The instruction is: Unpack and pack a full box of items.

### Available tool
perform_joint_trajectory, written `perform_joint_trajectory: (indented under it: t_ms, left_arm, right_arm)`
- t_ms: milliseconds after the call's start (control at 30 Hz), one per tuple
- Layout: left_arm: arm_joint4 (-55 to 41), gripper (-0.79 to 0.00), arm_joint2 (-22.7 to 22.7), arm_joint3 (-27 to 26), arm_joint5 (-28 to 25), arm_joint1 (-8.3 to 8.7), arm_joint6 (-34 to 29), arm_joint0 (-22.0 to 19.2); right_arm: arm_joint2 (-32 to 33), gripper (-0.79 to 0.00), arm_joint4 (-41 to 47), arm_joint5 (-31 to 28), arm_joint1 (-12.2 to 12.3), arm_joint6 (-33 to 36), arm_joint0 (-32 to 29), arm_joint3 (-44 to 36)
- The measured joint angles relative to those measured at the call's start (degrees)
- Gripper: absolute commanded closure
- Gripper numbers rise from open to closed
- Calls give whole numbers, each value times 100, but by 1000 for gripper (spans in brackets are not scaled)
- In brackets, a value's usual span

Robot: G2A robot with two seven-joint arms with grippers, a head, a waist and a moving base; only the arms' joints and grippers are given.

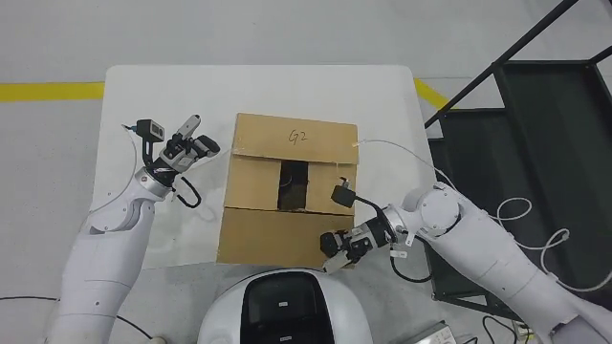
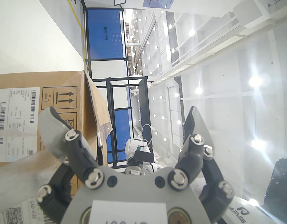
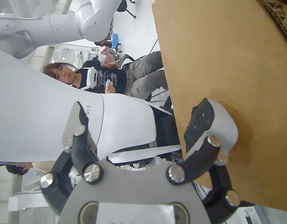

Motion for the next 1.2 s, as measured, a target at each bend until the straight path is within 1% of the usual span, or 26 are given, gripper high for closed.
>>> perform_joint_trajectory:
  t_ms: [133, 233, 333, 400, 467, 767, 1000, 1100, 1200]
  left_arm:
    - [0, -785, 0, 0, 0, 0, 0, 0]
    - [0, -785, 0, 0, 0, 0, 0, 0]
    - [0, -785, 0, 0, 0, 0, 0, 0]
    - [0, -785, 0, 0, 0, 0, 0, 0]
    - [0, -785, 0, 0, 0, 0, 0, 0]
    - [0, -785, 0, 0, 0, 0, 0, 0]
    - [0, -785, 0, 0, 0, 0, 0, 0]
    - [0, -785, 0, 0, 0, 0, 0, 0]
    - [0, -785, 0, 0, 0, 0, 0, 0]
  right_arm:
    - [-100, -785, -371, -34, -13, -55, 14, 90]
    - [-143, -785, -737, 107, -27, -208, 9, 113]
    - [-130, -785, -1208, 334, -42, -609, 6, 172]
    - [-99, -785, -1360, 427, -48, -846, -11, 190]
    - [-39, -785, -1408, 488, -43, -1017, -40, 170]
    - [382, -785, -1749, 756, 55, -1398, -236, 82]
    - [662, -785, -2350, 1094, 123, -1826, -461, -169]
    - [698, -785, -2146, 893, 145, -1668, -620, -410]
    - [751, -785, -1292, 282, 172, -1201, -761, -589]
